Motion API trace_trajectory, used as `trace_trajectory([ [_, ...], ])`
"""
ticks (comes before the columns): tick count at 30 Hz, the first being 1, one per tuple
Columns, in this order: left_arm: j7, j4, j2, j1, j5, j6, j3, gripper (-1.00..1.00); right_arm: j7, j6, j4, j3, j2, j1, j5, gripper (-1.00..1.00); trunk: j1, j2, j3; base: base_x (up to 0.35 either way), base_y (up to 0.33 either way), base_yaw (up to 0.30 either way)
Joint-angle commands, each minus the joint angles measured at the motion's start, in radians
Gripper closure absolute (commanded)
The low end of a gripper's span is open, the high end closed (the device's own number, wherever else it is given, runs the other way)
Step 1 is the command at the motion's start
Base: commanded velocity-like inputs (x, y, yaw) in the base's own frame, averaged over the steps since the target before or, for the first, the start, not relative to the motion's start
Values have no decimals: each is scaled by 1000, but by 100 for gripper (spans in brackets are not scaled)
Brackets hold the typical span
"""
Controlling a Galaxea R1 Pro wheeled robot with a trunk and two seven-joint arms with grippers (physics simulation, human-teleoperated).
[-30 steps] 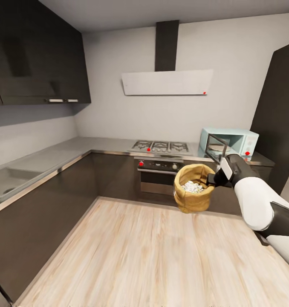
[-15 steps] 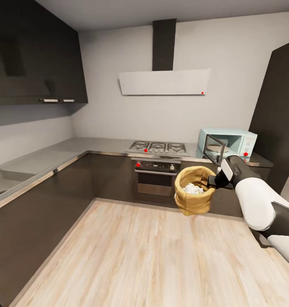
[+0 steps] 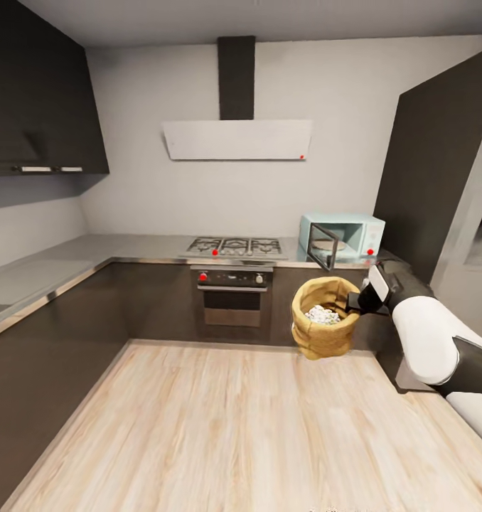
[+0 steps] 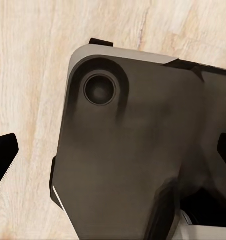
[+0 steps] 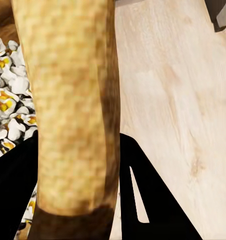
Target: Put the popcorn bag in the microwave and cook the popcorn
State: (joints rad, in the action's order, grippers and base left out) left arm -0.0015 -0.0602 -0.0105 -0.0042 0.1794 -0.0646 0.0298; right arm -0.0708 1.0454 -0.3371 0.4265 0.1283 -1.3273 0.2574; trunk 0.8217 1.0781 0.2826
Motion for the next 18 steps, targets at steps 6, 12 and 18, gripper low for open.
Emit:
trace_trajectory([
  [6, 0, 0, 0, 0, 5, -3, 2, -100, -7, 2, 3, 8, 17, -1, -2, 100, 0, 1, -1, 0, 0, -279],
  [12, 0, 0, 0, 0, 6, -3, 2, -100, -2, 2, 115, 28, 63, -1, -6, 100, 0, 1, -1, 0, 0, -282],
  [18, 0, 0, 0, 0, 6, -3, 2, -100, 2, 2, 127, 29, 69, -1, -6, 100, 0, 1, -1, 0, 0, -284],
])
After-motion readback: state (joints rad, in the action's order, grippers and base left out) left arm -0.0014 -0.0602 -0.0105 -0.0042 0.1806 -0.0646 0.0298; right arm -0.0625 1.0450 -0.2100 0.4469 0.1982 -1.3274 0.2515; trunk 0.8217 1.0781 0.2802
